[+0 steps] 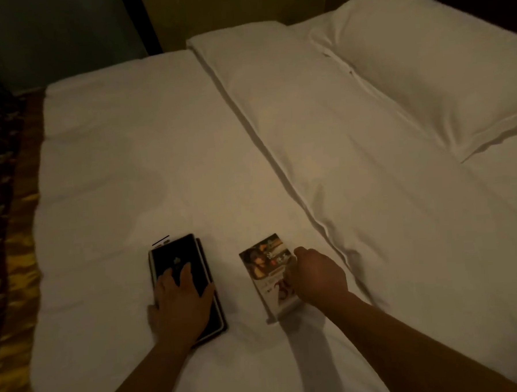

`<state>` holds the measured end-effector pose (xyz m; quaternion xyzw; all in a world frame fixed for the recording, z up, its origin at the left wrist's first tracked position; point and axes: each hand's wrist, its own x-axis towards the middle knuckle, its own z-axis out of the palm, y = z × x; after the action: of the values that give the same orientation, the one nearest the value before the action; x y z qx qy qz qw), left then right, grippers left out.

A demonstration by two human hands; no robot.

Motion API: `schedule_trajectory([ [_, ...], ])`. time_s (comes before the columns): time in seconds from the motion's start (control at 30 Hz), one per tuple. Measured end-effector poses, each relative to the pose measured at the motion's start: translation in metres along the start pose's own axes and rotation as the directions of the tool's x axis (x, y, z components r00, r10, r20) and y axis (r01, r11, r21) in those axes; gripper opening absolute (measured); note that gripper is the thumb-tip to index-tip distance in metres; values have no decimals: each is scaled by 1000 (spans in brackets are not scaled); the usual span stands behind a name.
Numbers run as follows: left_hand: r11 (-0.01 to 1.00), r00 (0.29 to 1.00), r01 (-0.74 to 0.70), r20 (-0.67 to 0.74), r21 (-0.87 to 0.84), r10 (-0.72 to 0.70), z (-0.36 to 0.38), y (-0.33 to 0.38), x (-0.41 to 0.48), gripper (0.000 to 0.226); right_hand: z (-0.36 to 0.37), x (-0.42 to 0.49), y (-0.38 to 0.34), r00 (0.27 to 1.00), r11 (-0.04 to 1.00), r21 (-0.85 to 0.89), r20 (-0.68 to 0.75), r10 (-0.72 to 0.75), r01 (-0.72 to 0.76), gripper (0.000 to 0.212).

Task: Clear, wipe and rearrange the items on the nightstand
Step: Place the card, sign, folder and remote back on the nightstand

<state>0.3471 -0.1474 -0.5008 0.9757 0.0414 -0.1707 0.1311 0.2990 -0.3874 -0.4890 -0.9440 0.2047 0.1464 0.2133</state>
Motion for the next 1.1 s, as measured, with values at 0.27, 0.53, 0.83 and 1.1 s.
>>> schedule_trajectory([
  [0.27, 870, 966, 255, 68, -422, -251, -6, -28, 30, 121, 15, 10, -12, 997, 998, -24, -43, 61, -62, 14],
  [0.53, 399, 884, 442, 316, -803, -344, -21, -19, 39, 58, -3, 4, -4, 992, 943, 310, 2, 124, -119, 13],
  [0.83, 439, 985, 166, 173, -883, -23, -29, 62, -6, 54, -72, -39, 54, 958, 844, 530, -191, 216, -84, 12],
  [1.1, 323, 931, 182, 269, -929, 246, -19, 187, -74, 71, -129, -113, 152, 873, 710, 699, -290, 393, -88, 13],
])
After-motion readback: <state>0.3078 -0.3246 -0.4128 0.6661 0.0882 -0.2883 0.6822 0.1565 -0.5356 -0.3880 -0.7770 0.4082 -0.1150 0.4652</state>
